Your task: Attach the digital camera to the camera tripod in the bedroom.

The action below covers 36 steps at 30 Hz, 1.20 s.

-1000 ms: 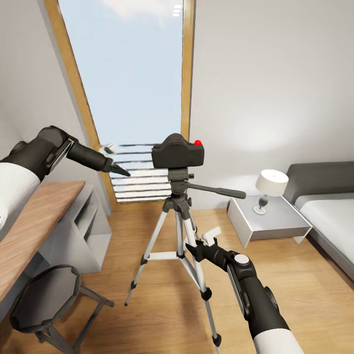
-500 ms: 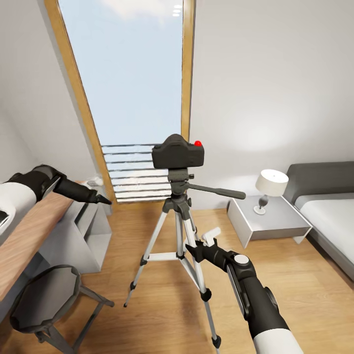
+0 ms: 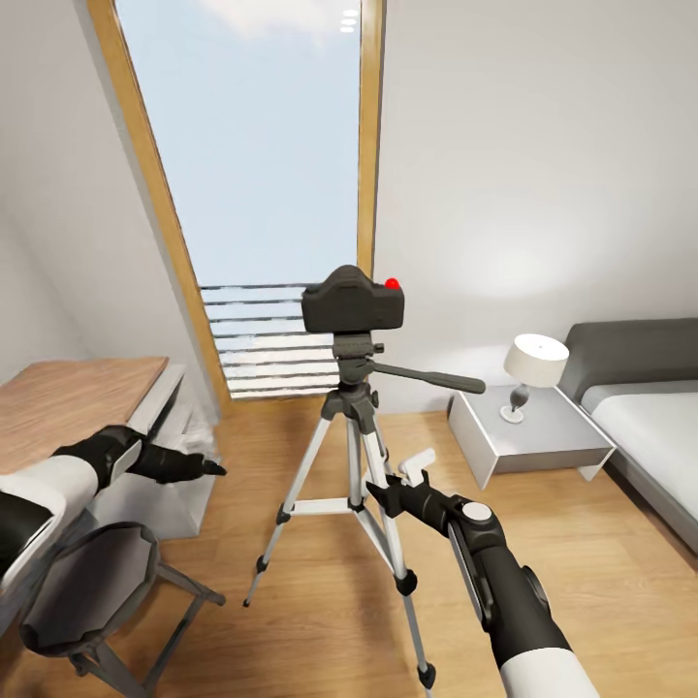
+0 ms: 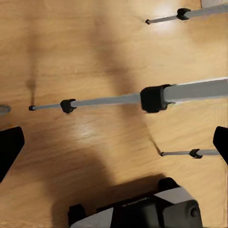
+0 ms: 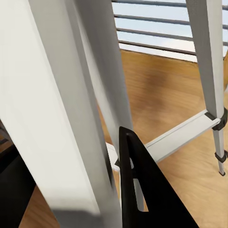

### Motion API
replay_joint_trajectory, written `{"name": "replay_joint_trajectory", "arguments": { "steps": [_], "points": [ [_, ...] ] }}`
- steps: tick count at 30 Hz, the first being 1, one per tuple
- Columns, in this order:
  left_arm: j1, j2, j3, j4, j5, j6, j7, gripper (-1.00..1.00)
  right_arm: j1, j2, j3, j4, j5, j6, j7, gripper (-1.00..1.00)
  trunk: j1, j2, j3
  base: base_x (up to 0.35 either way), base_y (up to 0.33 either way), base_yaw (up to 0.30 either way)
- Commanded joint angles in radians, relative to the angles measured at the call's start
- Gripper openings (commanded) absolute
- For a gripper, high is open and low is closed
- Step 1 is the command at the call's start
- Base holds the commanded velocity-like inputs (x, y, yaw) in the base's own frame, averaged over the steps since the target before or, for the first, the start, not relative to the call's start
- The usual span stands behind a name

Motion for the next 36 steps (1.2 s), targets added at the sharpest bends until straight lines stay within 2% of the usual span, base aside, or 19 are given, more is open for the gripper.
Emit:
{"name": "replay_joint_trajectory", "arguments": {
  "steps": [1,4,5,10,15,22,25,26,31,32,36],
  "points": [
    [0.018,-0.001,-0.002,0.000,0.033,0.006,0.016,1.00,-0.001,0.001,-0.002,-0.001,0.001,0.005,0.007,-1.00,0.001,-0.002,-0.002,0.000,0.000,0.000],
    [0.070,-0.004,-0.002,0.000,0.080,0.005,0.068,1.00,-0.001,0.001,-0.002,0.005,0.001,0.005,0.006,-1.00,0.001,-0.002,-0.002,0.000,0.000,0.000],
    [0.104,-0.008,-0.003,0.000,0.105,0.003,0.099,1.00,-0.001,0.001,-0.002,0.012,0.002,0.005,0.006,-1.00,0.001,-0.002,-0.002,0.000,0.000,0.000],
    [0.184,-0.027,-0.003,0.000,0.158,-0.011,0.158,1.00,-0.001,0.002,-0.001,0.025,0.005,0.004,0.005,-1.00,0.001,-0.002,-0.002,0.000,0.000,0.000],
    [0.256,-0.046,-0.002,0.000,0.179,-0.053,0.176,1.00,-0.001,0.003,-0.001,0.029,0.005,0.003,0.005,-1.00,0.001,-0.002,-0.002,0.000,0.000,0.000],
    [0.346,-0.053,-0.002,0.001,0.198,-0.080,0.189,1.00,-0.001,0.003,-0.001,0.031,0.005,0.003,0.005,-1.00,0.001,-0.002,-0.002,0.000,0.000,0.000],
    [0.393,-0.058,-0.002,0.001,0.240,-0.084,0.228,1.00,-0.001,0.003,-0.001,0.031,0.005,0.003,0.005,-1.00,0.001,-0.002,-0.002,0.000,0.000,0.000],
    [0.418,-0.064,-0.002,0.002,0.270,-0.087,0.268,1.00,-0.001,0.002,-0.001,0.031,0.005,0.003,0.005,-1.00,0.001,-0.002,-0.002,0.000,0.000,0.000],
    [0.493,-0.080,-0.002,0.002,0.351,-0.130,0.429,1.00,-0.001,0.003,-0.001,0.031,0.005,0.003,0.005,-1.00,0.001,-0.002,-0.002,0.000,0.000,0.000],
    [0.526,-0.086,-0.002,0.002,0.385,-0.173,0.508,1.00,-0.001,0.004,-0.001,0.031,0.005,0.003,0.005,-1.00,0.001,-0.002,-0.002,0.000,0.000,0.000],
    [0.596,-0.100,-0.002,0.001,0.444,-0.278,0.660,1.00,-0.001,0.005,-0.001,0.031,0.004,0.003,0.005,-1.00,0.001,-0.002,-0.002,0.000,0.000,0.000]
  ]
}}
